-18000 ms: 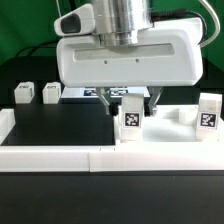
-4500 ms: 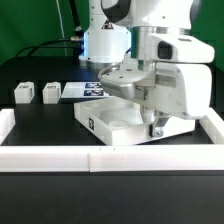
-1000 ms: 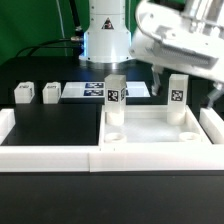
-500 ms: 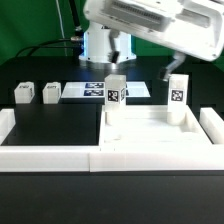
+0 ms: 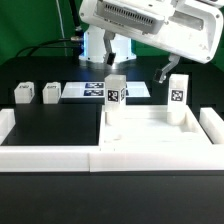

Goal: Assemble square table

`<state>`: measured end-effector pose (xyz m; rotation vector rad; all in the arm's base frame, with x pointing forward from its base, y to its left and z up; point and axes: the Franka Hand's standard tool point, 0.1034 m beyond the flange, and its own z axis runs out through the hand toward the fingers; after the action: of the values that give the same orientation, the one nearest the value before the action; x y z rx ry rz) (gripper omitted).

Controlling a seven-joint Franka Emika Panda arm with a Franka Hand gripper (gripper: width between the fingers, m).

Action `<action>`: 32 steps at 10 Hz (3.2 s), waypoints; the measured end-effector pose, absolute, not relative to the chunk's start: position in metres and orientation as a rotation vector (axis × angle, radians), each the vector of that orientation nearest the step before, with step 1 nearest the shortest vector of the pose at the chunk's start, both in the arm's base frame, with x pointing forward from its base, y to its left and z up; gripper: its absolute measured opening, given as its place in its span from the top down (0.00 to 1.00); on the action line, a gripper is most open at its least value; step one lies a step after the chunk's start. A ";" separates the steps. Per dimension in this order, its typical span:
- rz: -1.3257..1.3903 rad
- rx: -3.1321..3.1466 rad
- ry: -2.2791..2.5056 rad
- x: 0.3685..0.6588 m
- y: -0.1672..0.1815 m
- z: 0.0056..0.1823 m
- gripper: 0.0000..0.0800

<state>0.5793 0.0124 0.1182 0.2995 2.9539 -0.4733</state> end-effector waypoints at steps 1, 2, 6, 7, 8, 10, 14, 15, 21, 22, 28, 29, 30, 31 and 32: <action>-0.475 0.436 2.928 0.570 -0.004 0.126 0.19; -0.487 0.467 2.918 0.559 -0.016 0.135 0.19; -0.491 1.184 2.664 0.512 -0.069 0.147 0.19; -0.474 1.309 2.591 0.512 -0.067 0.146 0.19; -0.463 1.386 2.542 0.512 -0.068 0.146 0.19; -0.364 1.582 2.431 0.509 -0.080 0.136 0.19; -0.308 2.136 2.016 0.439 -0.147 0.115 0.19; -0.309 2.294 1.857 0.428 -0.162 0.108 0.19; -0.174 2.747 1.082 0.430 -0.163 0.088 0.19; -0.173 2.857 0.806 0.424 -0.165 0.079 0.19; -0.317 3.064 -0.029 0.417 -0.143 0.069 0.19; -0.393 3.073 -0.053 0.408 -0.142 0.067 0.19; -0.556 3.062 -0.064 0.398 -0.142 0.063 0.19; -0.685 3.042 -0.058 0.396 -0.141 0.057 0.19; -0.849 3.014 -0.063 0.389 -0.139 0.053 0.19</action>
Offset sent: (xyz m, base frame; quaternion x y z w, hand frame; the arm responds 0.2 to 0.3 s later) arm -0.0753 -0.0825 0.0254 0.0649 0.0078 0.2637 0.9624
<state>0.3893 -0.1393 0.0528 3.0137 -0.0634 -0.8492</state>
